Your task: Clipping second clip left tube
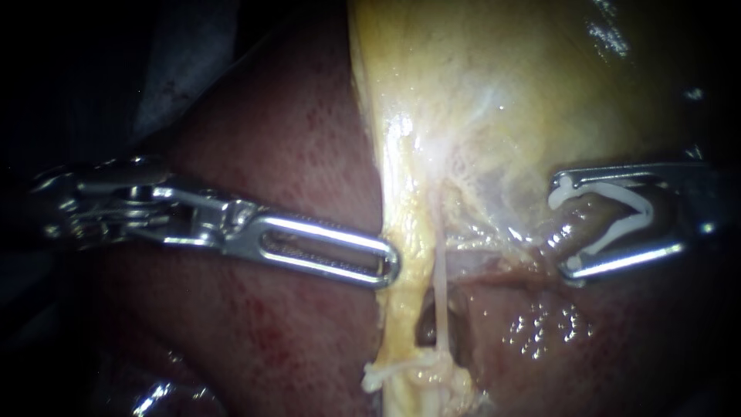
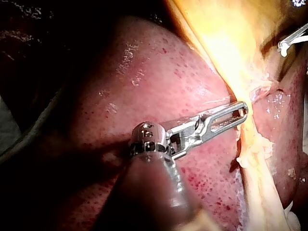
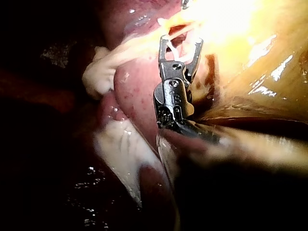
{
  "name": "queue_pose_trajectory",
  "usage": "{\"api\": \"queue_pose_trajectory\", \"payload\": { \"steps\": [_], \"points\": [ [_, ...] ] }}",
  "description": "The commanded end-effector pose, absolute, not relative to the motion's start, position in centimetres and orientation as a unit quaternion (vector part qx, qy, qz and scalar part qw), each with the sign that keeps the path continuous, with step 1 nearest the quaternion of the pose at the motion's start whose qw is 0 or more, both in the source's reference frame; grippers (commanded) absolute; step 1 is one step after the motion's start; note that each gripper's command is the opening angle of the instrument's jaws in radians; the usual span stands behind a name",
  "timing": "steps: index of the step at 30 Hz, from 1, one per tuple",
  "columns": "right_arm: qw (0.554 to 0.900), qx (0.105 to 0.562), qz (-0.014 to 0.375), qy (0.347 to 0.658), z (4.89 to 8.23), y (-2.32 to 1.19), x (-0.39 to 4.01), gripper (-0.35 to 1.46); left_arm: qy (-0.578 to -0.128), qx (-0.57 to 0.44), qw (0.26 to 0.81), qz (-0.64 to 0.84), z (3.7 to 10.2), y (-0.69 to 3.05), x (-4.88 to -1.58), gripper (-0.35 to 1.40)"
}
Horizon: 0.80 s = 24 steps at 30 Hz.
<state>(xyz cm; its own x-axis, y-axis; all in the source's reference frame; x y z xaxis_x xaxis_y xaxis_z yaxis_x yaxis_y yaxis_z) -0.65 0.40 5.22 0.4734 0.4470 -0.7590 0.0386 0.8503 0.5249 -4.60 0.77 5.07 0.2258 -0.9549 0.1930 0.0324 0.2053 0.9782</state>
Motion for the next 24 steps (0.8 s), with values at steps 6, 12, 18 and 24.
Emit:
{"api": "queue_pose_trajectory", "payload": {
  "steps": [6, 12, 18, 24],
  "points": [
    [0.823, 0.244, 0.124, 0.498, 5.21, 0.40, -0.65, 0.57, -0.475, 0.486, 0.614, -0.402, 5.05, 0.77, -4.59, -0.35],
    [0.822, 0.245, 0.122, 0.498, 5.23, 0.38, -0.64, 0.57, -0.475, 0.488, 0.614, -0.400, 4.97, 0.74, -4.51, -0.35],
    [0.822, 0.247, 0.121, 0.499, 5.26, 0.36, -0.61, 0.57, -0.474, 0.491, 0.613, -0.398, 4.84, 0.68, -4.37, -0.35],
    [0.821, 0.248, 0.119, 0.500, 5.28, 0.34, -0.58, 0.57, -0.474, 0.495, 0.613, -0.394, 4.81, 0.64, -4.26, -0.35]
  ]
}}
